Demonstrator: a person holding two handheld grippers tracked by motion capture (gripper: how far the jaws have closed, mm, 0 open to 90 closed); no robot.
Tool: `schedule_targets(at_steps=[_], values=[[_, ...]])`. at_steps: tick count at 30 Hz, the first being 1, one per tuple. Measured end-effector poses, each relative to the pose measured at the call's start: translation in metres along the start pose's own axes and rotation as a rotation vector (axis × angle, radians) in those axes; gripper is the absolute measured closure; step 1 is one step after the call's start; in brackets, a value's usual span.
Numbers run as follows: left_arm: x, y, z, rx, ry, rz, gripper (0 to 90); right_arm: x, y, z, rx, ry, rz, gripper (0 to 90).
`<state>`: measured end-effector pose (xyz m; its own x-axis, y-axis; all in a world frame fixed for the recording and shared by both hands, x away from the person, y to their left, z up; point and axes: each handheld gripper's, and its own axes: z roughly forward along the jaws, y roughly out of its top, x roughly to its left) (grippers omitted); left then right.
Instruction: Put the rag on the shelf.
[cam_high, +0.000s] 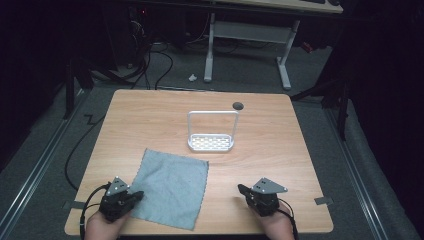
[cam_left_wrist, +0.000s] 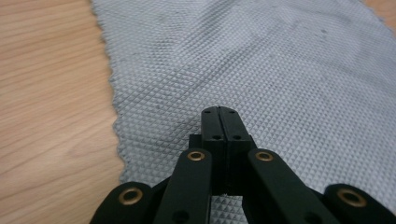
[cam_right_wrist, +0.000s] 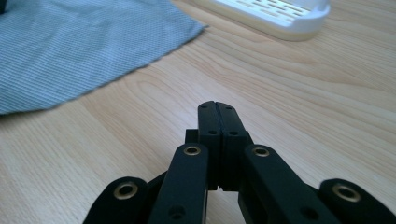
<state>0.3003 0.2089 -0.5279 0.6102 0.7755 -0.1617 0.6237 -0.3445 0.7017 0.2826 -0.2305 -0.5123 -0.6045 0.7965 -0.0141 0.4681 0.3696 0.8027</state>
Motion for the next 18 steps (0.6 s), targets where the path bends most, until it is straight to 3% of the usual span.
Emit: schedule_targets(at_steps=[2,6,10,14,18], values=[[-0.006,0.001,0.003,0.001,-0.035,0.010,89.7,0.004,0.003,0.002,0.005,0.003,-0.018,90.0],[-0.023,0.004,0.007,0.021,-0.068,0.071,88.7,0.011,0.007,0.008,0.017,0.028,-0.028,90.0],[-0.032,0.010,0.004,-0.013,-0.038,0.131,80.8,0.015,0.016,0.020,0.051,0.043,-0.045,90.0],[-0.021,0.011,0.000,-0.056,-0.002,0.088,78.8,0.021,0.024,0.028,0.035,0.064,-0.052,90.0],[-0.012,0.012,0.004,-0.046,0.021,0.063,80.7,0.034,0.028,0.037,0.033,0.099,-0.098,90.0]])
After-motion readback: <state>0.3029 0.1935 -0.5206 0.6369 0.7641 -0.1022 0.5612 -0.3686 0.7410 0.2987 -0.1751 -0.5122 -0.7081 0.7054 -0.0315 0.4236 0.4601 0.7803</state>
